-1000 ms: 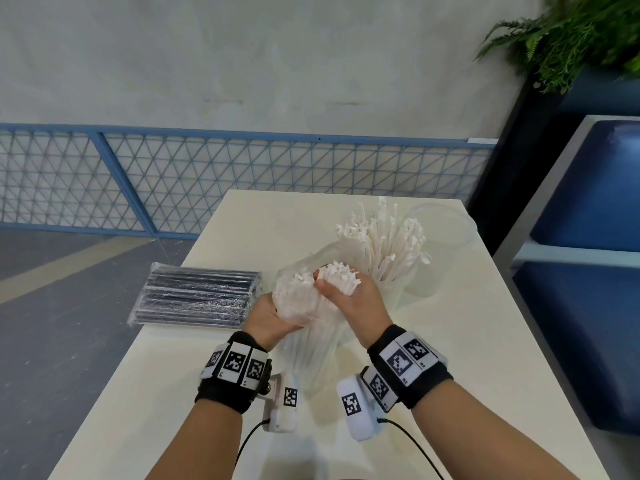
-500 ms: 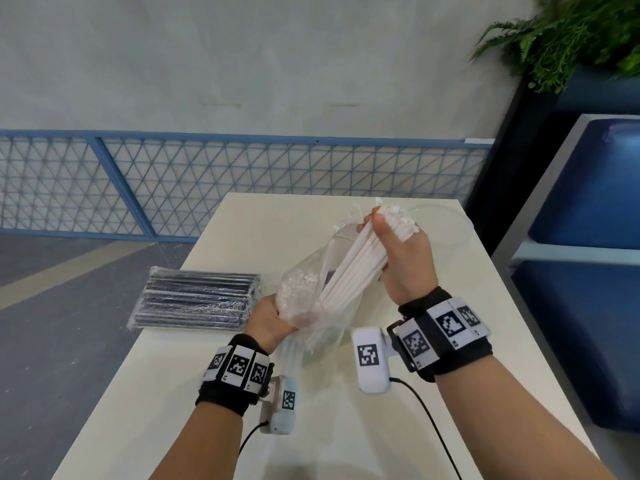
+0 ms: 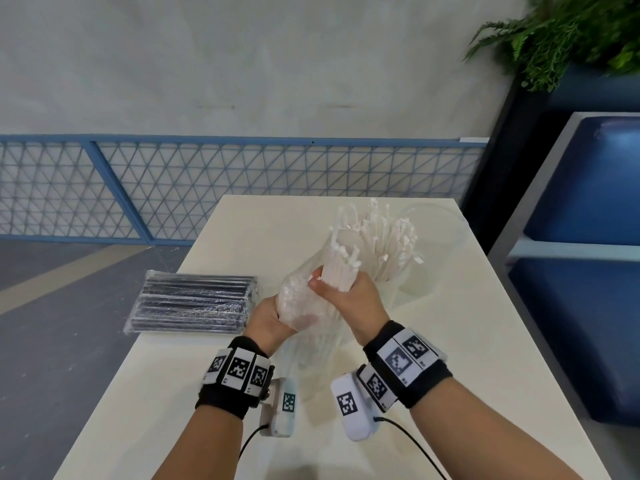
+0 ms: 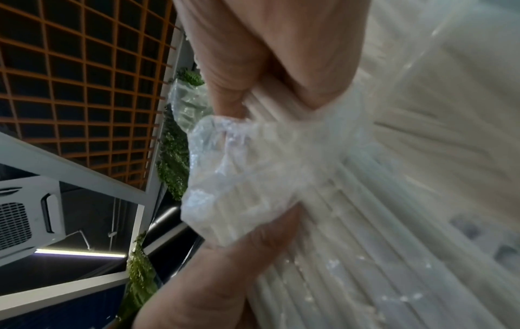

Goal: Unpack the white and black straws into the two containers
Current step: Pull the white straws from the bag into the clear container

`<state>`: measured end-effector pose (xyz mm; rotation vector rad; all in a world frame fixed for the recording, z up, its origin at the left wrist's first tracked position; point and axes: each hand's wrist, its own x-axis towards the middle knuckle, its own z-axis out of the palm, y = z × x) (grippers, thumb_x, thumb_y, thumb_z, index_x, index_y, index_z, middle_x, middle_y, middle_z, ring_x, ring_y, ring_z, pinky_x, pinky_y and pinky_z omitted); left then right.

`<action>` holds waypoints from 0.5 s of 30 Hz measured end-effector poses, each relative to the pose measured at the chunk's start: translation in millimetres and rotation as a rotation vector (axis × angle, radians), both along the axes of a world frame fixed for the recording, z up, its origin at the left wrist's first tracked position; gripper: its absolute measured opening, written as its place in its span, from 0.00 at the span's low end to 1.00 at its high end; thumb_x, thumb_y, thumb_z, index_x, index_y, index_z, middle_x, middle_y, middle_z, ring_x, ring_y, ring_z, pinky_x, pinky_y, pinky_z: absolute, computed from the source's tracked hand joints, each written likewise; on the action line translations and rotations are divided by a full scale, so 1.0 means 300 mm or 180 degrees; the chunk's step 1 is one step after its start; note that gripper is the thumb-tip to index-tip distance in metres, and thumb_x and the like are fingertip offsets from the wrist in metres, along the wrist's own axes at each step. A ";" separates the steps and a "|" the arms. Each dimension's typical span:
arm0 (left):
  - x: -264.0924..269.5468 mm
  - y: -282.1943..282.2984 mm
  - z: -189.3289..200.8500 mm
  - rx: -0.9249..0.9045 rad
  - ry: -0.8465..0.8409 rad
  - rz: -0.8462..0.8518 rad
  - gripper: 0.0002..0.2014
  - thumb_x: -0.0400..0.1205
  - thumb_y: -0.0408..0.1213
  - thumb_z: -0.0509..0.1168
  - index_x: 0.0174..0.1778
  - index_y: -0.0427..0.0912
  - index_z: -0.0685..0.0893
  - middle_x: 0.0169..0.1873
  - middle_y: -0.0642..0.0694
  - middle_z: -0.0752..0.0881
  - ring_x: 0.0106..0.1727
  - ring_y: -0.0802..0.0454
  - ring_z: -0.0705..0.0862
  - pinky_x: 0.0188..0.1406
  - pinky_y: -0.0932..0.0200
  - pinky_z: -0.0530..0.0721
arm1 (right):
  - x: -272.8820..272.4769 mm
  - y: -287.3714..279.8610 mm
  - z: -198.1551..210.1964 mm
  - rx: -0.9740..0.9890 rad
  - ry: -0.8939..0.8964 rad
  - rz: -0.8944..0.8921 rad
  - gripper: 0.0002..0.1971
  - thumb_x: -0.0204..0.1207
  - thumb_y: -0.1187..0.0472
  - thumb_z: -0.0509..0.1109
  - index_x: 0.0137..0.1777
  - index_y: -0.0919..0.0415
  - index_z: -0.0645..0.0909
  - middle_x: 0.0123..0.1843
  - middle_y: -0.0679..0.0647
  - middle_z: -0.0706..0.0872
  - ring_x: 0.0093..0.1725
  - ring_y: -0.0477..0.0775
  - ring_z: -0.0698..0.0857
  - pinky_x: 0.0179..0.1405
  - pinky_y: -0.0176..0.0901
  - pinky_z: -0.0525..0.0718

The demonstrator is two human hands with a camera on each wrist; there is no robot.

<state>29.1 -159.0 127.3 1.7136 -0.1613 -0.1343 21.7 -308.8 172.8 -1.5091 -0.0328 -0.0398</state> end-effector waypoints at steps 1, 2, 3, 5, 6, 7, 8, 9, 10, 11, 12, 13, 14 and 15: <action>0.003 0.005 -0.004 -0.0009 0.0012 0.0047 0.21 0.56 0.46 0.80 0.44 0.54 0.85 0.35 0.65 0.90 0.42 0.68 0.88 0.39 0.73 0.84 | 0.005 -0.001 0.003 0.0087 -0.0020 -0.0069 0.07 0.70 0.67 0.75 0.37 0.53 0.86 0.39 0.52 0.89 0.44 0.50 0.88 0.52 0.46 0.85; 0.006 0.010 -0.007 -0.0007 0.0035 0.0107 0.22 0.53 0.51 0.78 0.43 0.54 0.85 0.35 0.64 0.90 0.41 0.68 0.88 0.39 0.72 0.84 | 0.010 -0.005 0.015 0.0178 -0.0035 -0.0136 0.07 0.71 0.66 0.75 0.36 0.53 0.86 0.40 0.54 0.89 0.46 0.54 0.88 0.53 0.49 0.85; 0.011 0.015 -0.007 0.0015 0.0071 0.0178 0.23 0.51 0.52 0.78 0.41 0.54 0.85 0.33 0.64 0.90 0.39 0.68 0.87 0.39 0.72 0.84 | 0.018 -0.012 0.024 0.0306 -0.0039 -0.0211 0.08 0.71 0.67 0.74 0.35 0.53 0.86 0.41 0.56 0.89 0.47 0.57 0.88 0.53 0.51 0.85; 0.021 0.022 -0.012 0.0087 0.0103 0.0238 0.18 0.55 0.46 0.81 0.39 0.53 0.84 0.30 0.60 0.89 0.39 0.66 0.86 0.36 0.74 0.83 | 0.036 -0.027 0.047 0.0528 -0.0039 -0.0391 0.08 0.72 0.69 0.72 0.36 0.56 0.84 0.40 0.56 0.89 0.45 0.57 0.87 0.49 0.49 0.85; 0.025 0.024 -0.015 0.0139 0.0100 0.0258 0.16 0.60 0.38 0.82 0.38 0.53 0.84 0.31 0.59 0.88 0.40 0.63 0.86 0.37 0.73 0.82 | 0.044 -0.035 0.060 0.0597 -0.0078 -0.0449 0.07 0.73 0.70 0.71 0.37 0.58 0.83 0.39 0.55 0.88 0.44 0.55 0.86 0.47 0.46 0.84; 0.027 0.025 -0.015 0.0173 0.0091 0.0266 0.15 0.63 0.33 0.81 0.38 0.53 0.84 0.32 0.59 0.88 0.42 0.60 0.86 0.38 0.71 0.82 | 0.051 -0.042 0.072 0.0650 -0.0130 -0.0484 0.06 0.74 0.70 0.70 0.38 0.60 0.82 0.38 0.55 0.87 0.43 0.54 0.86 0.45 0.43 0.83; 0.027 0.026 -0.014 0.0180 0.0083 0.0234 0.16 0.63 0.33 0.81 0.39 0.53 0.84 0.32 0.59 0.88 0.43 0.60 0.86 0.38 0.70 0.81 | 0.058 -0.048 0.083 0.0688 -0.0177 -0.0515 0.05 0.74 0.71 0.69 0.39 0.62 0.81 0.39 0.56 0.86 0.44 0.55 0.85 0.46 0.43 0.83; 0.025 0.028 -0.011 0.0162 0.0079 0.0192 0.17 0.59 0.37 0.82 0.39 0.53 0.85 0.30 0.60 0.89 0.41 0.63 0.87 0.38 0.71 0.81 | 0.065 -0.056 0.091 0.0739 -0.0195 -0.0553 0.05 0.75 0.71 0.69 0.40 0.62 0.81 0.40 0.58 0.86 0.45 0.56 0.85 0.46 0.45 0.82; 0.022 0.027 -0.005 0.0146 0.0080 0.0136 0.20 0.54 0.43 0.82 0.40 0.53 0.85 0.30 0.63 0.89 0.39 0.67 0.87 0.36 0.74 0.82 | 0.069 -0.063 0.098 0.0806 -0.0189 -0.0593 0.04 0.75 0.71 0.69 0.41 0.63 0.81 0.41 0.59 0.86 0.46 0.58 0.85 0.47 0.47 0.82; 0.020 0.025 0.000 0.0123 0.0092 0.0104 0.21 0.51 0.46 0.80 0.40 0.53 0.85 0.30 0.65 0.89 0.37 0.70 0.87 0.34 0.76 0.81 | 0.074 -0.069 0.102 0.0883 -0.0181 -0.0614 0.05 0.75 0.71 0.69 0.41 0.62 0.81 0.41 0.59 0.85 0.47 0.58 0.85 0.48 0.48 0.82; 0.019 0.023 0.003 0.0095 0.0088 0.0083 0.20 0.52 0.43 0.81 0.39 0.51 0.85 0.29 0.65 0.89 0.36 0.72 0.86 0.33 0.78 0.80 | 0.076 -0.075 0.105 0.0956 -0.0177 -0.0599 0.04 0.74 0.71 0.69 0.41 0.62 0.82 0.42 0.59 0.86 0.47 0.58 0.84 0.49 0.49 0.83; 0.020 0.022 0.001 0.0095 0.0064 0.0090 0.18 0.55 0.36 0.82 0.39 0.50 0.85 0.28 0.63 0.89 0.35 0.73 0.86 0.32 0.78 0.80 | 0.074 -0.079 0.107 0.1019 -0.0161 -0.0546 0.03 0.74 0.70 0.69 0.42 0.62 0.82 0.42 0.59 0.86 0.48 0.58 0.85 0.50 0.50 0.83; 0.022 0.019 -0.001 0.0123 0.0036 0.0121 0.17 0.60 0.30 0.82 0.38 0.49 0.85 0.27 0.61 0.89 0.33 0.73 0.86 0.31 0.78 0.80 | 0.071 -0.082 0.108 0.1056 -0.0134 -0.0448 0.02 0.74 0.69 0.70 0.44 0.63 0.82 0.43 0.59 0.86 0.48 0.57 0.85 0.51 0.49 0.83; 0.023 0.016 0.000 0.0146 0.0013 0.0177 0.15 0.63 0.27 0.80 0.38 0.48 0.85 0.27 0.60 0.88 0.32 0.72 0.86 0.30 0.78 0.80 | 0.066 -0.084 0.102 0.1042 -0.0074 -0.0327 0.02 0.73 0.67 0.71 0.44 0.62 0.83 0.43 0.58 0.87 0.48 0.56 0.86 0.51 0.48 0.84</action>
